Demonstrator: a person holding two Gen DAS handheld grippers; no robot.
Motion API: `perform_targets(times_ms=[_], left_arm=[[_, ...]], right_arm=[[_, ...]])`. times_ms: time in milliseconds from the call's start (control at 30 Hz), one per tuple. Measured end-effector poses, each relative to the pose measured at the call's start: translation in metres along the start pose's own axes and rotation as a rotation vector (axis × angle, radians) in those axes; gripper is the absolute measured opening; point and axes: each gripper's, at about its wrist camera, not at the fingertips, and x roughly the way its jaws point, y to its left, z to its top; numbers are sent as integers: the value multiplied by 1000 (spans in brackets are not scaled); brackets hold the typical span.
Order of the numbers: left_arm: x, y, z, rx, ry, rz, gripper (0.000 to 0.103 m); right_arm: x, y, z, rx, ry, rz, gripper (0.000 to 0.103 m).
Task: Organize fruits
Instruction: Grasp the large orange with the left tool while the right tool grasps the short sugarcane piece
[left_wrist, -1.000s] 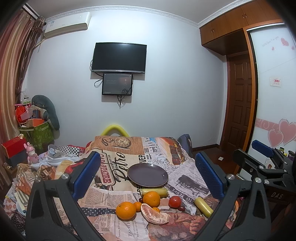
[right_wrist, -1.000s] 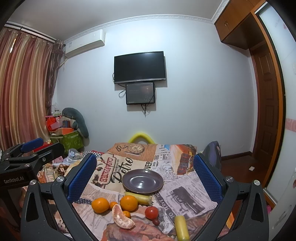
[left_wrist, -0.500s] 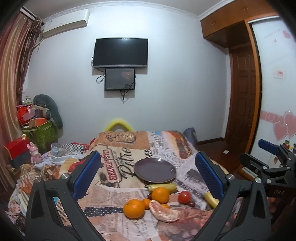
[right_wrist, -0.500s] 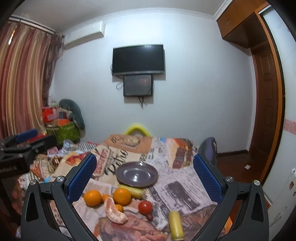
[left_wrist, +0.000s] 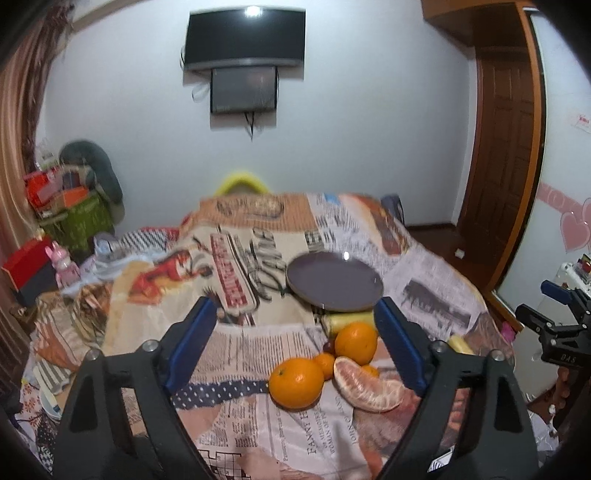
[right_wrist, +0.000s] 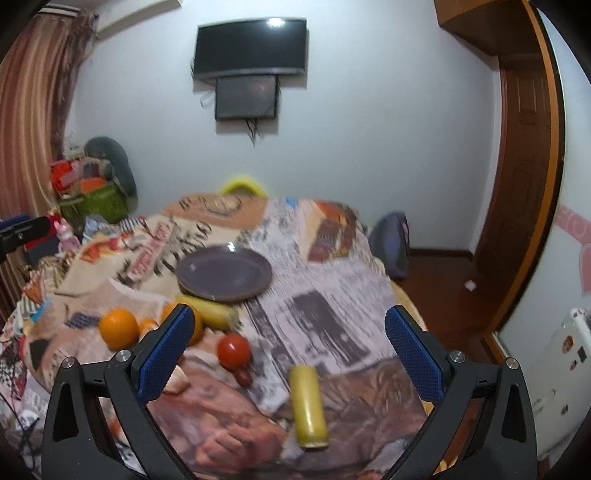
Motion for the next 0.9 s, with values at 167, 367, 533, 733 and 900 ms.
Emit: perform_targets(times_ms=[167,367,533,733,900], left_arm=[[38,9,-12,-13,130,-34,67],[71,11,-28,-21,229,-45,66],[93,12,-41,-32,295,-56,66],[117,13,-57,-37,369,-65,66],[133,13,-66,-45,415,-84,66]], right_arm=[[25,-19,-11,48,113,22,81],[50,-28,-24,66,207,35,77],[71,-31,-37,87,297,44,74],[95,-35,-53,102,385,71,63],[110,-34,-63,105,437,90,61]])
